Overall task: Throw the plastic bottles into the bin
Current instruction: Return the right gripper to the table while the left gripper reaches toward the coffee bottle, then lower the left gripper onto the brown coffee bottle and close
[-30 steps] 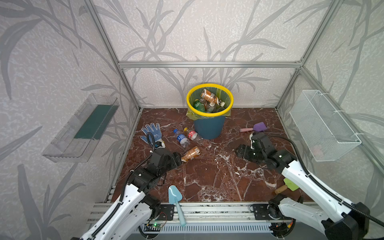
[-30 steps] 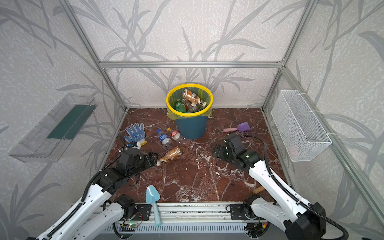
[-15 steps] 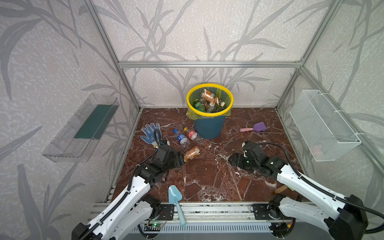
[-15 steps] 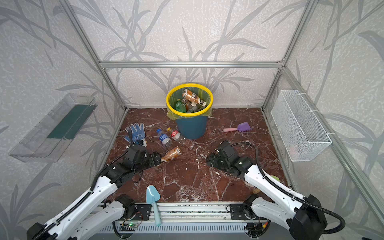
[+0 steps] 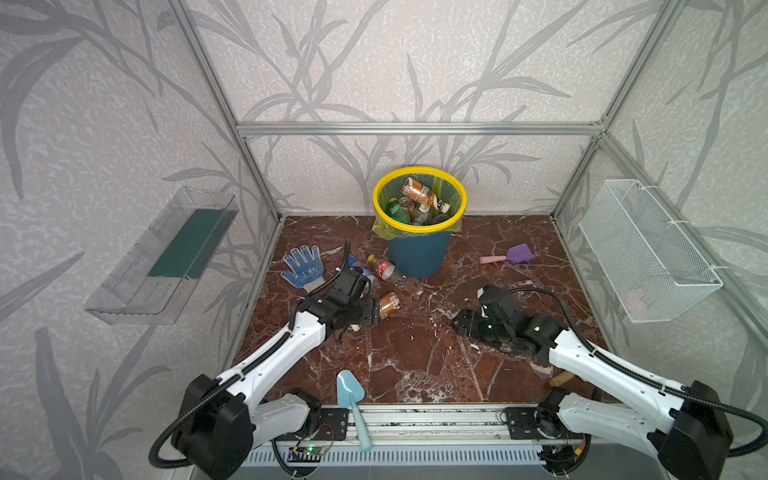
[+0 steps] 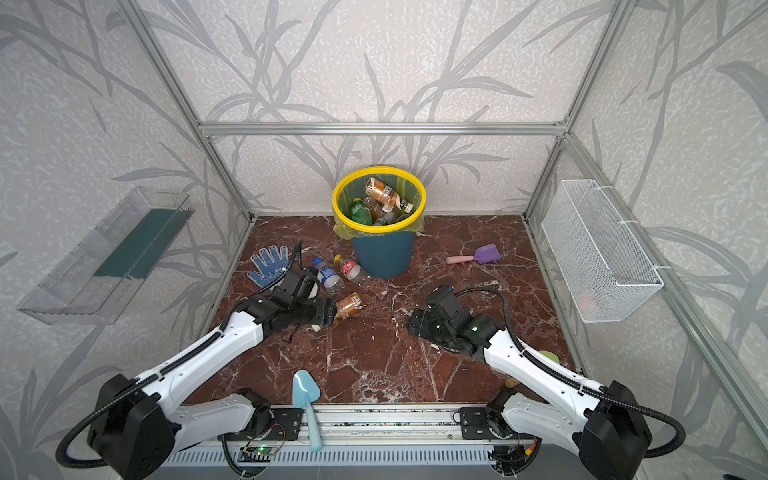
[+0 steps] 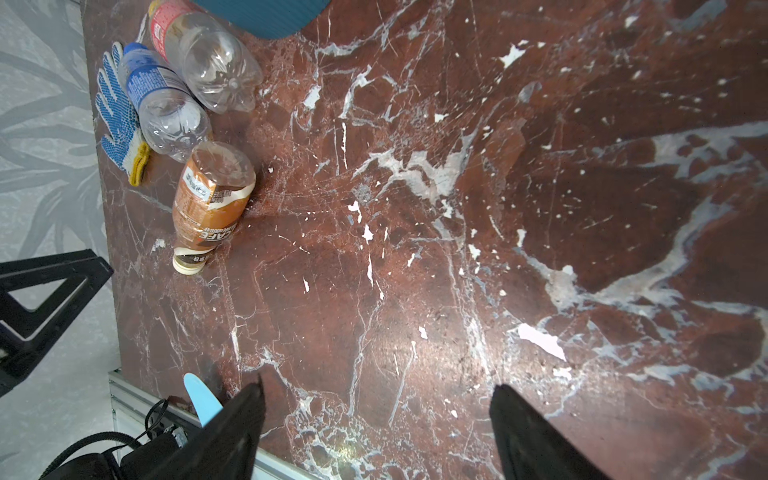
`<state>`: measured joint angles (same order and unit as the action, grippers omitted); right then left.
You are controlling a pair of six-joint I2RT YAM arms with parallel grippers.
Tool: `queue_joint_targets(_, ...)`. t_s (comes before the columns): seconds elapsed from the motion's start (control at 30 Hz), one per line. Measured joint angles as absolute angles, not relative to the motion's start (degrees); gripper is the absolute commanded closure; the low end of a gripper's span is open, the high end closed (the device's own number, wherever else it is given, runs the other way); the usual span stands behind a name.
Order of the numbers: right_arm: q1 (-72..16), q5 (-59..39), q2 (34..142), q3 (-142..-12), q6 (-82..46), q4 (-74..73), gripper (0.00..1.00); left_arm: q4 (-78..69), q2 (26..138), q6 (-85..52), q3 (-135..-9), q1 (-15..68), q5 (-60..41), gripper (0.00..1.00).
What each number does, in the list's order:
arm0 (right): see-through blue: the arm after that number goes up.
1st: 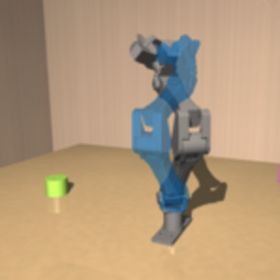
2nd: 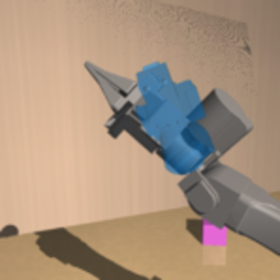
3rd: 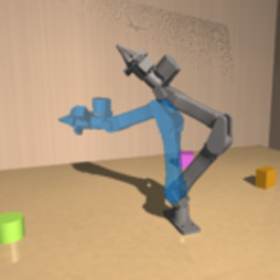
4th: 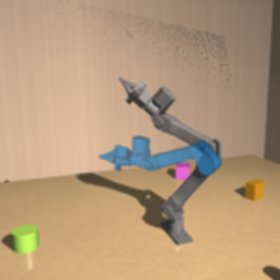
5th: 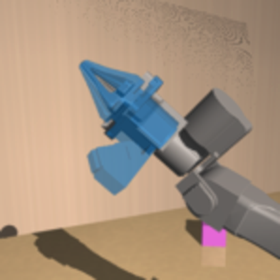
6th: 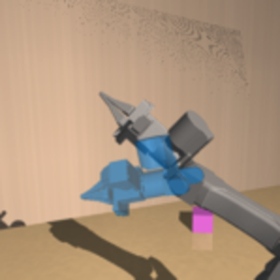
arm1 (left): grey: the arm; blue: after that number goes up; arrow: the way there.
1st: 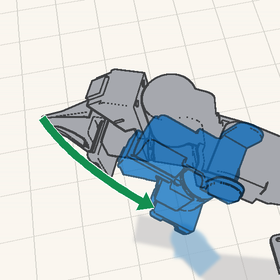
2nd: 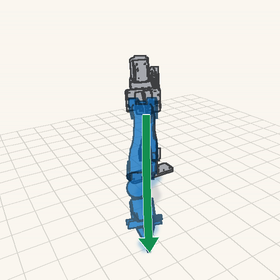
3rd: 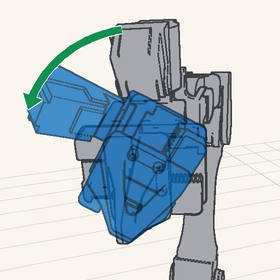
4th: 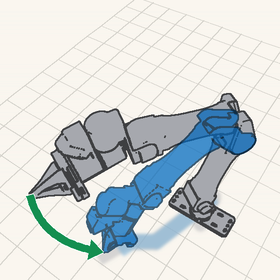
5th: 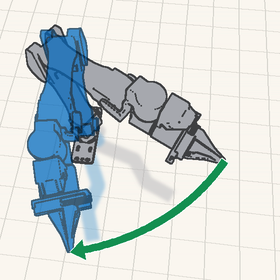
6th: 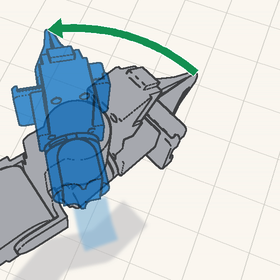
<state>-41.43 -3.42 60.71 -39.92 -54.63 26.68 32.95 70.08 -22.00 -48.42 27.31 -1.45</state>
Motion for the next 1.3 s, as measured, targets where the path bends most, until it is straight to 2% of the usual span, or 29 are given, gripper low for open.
queue_joint_targets(0.27,-41.63,-2.76,58.59,-39.31,-54.89,27.05,0.15,32.84,79.77,-20.43,-51.05,27.31,-3.14,0.17)
queue_joint_targets(0.9,-41.63,-1.76,56.16,-37.93,-55.77,27.73,0.15,30.22,87.66,-19.05,-54.81,27.38,-1.58,0.14)
queue_joint_targets(1.3,-41.63,-1.06,54.92,-36.75,-56.01,27.68,0.15,28.64,91.50,-19.51,-55.37,29.69,-2.00,0.16)
